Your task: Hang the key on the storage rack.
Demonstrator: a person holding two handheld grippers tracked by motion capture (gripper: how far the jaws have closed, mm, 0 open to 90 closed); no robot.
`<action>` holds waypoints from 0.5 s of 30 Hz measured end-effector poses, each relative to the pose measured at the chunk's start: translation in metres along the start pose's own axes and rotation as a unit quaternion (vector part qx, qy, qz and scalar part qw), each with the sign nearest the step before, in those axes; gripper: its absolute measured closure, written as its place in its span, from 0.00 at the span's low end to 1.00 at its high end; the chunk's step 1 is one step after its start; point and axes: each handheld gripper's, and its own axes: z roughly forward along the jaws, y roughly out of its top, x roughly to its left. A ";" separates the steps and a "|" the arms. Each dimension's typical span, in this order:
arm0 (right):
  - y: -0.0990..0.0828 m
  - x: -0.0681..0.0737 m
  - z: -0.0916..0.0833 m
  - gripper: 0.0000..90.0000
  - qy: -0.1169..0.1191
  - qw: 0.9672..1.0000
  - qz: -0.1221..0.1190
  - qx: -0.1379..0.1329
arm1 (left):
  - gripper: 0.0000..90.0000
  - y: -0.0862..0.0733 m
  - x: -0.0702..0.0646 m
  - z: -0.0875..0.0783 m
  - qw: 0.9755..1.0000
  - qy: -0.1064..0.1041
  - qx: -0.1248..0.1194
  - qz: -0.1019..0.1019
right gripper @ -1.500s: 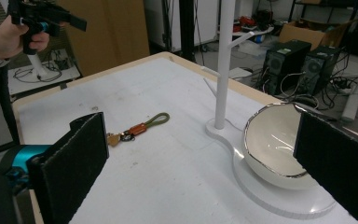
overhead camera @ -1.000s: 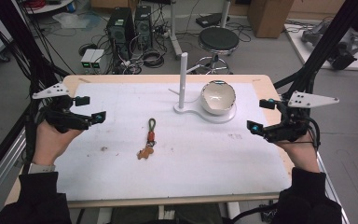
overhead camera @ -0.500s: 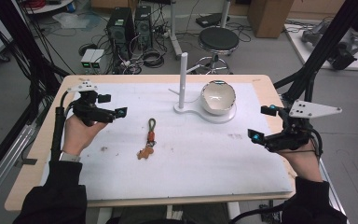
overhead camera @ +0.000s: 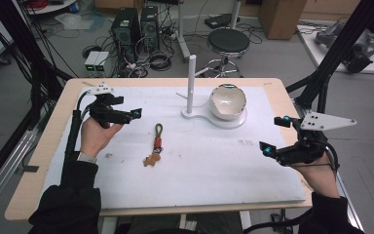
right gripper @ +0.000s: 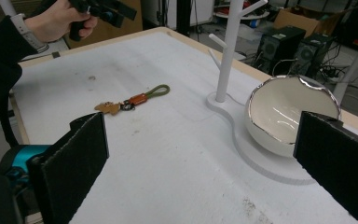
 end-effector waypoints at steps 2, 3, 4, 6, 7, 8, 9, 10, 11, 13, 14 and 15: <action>-0.002 0.001 0.000 0.03 -0.001 1.000 -0.003 0.004 | 0.02 -0.002 0.002 0.006 1.000 0.006 0.004 -0.003; -0.002 0.001 0.001 0.03 -0.001 1.000 -0.005 0.005 | 0.02 -0.003 0.003 0.011 1.000 0.010 0.008 -0.005; -0.003 0.002 0.001 0.03 -0.001 1.000 -0.002 0.009 | 0.02 -0.004 0.003 0.015 1.000 0.009 0.010 -0.008; -0.005 0.002 0.002 0.03 -0.002 1.000 -0.001 0.016 | 0.02 -0.006 0.003 0.023 1.000 0.007 0.017 -0.011; -0.006 0.002 0.003 0.03 -0.001 1.000 0.002 0.019 | 0.02 -0.007 0.002 0.028 1.000 0.005 0.020 -0.015; -0.007 0.002 0.003 0.03 -0.001 1.000 0.001 0.021 | 0.02 -0.008 0.002 0.033 1.000 0.006 0.024 -0.013; -0.008 0.003 0.003 0.03 -0.001 1.000 0.002 0.026 | 0.02 -0.010 0.001 0.037 0.999 0.007 0.030 -0.013; -0.008 0.003 0.003 0.03 -0.001 1.000 0.002 0.026 | 0.02 -0.011 0.000 0.042 0.999 0.008 0.033 -0.017; -0.009 0.003 0.003 0.03 -0.004 1.000 0.000 0.026 | 0.02 -0.013 0.000 0.046 0.999 0.011 0.039 -0.016; -0.011 0.004 0.002 0.03 -0.005 1.000 0.003 0.030 | 0.02 -0.017 -0.002 0.055 0.998 0.022 0.048 -0.014; -0.012 0.003 0.001 0.03 -0.008 0.999 0.001 0.032 | 0.02 -0.019 -0.002 0.060 0.998 0.027 0.053 -0.014; -0.012 0.003 0.001 0.03 -0.008 0.999 0.001 0.032 | 0.02 -0.021 -0.002 0.064 0.998 0.031 0.058 -0.017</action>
